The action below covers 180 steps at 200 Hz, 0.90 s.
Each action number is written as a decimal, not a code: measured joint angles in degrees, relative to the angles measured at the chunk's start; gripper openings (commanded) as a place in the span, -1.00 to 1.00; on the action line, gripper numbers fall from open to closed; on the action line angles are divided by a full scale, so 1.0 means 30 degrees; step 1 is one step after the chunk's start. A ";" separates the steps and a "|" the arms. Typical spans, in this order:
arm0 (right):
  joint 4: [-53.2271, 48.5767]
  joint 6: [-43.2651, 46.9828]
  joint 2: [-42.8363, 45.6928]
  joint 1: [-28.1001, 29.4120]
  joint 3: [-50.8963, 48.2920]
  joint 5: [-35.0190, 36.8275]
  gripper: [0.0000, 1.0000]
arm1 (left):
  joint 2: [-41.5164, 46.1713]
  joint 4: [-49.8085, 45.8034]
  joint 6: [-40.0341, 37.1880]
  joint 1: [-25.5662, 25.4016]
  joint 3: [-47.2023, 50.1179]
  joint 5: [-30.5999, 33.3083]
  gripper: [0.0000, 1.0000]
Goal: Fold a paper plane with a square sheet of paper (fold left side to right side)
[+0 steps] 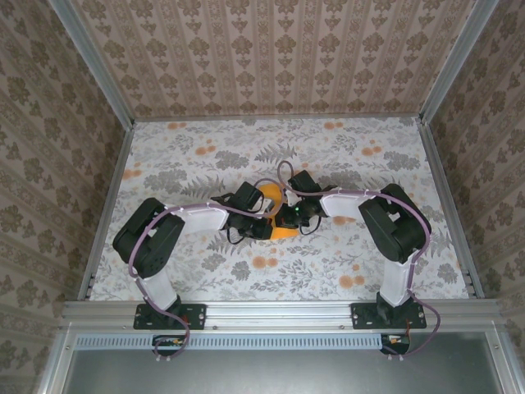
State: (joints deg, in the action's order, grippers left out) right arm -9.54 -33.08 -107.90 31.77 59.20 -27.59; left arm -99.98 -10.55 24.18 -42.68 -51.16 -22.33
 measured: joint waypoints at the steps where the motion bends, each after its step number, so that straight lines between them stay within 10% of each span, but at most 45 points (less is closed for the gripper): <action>1: 0.0000 0.0007 0.0000 0.0000 0.0000 0.0007 -1.00 | 0.0000 0.0000 0.0000 0.0000 0.0000 0.0000 -1.00; 180: -0.2455 0.2186 -0.1137 -0.2637 0.2127 0.0124 -1.00 | 0.0000 0.0000 -0.0153 0.0000 0.0000 -0.0015 -1.00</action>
State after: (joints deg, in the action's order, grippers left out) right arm -16.91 -26.52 -111.31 23.86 65.58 -27.22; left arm -99.98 -10.55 23.73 -42.68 -51.16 -22.37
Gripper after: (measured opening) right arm 0.048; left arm 0.047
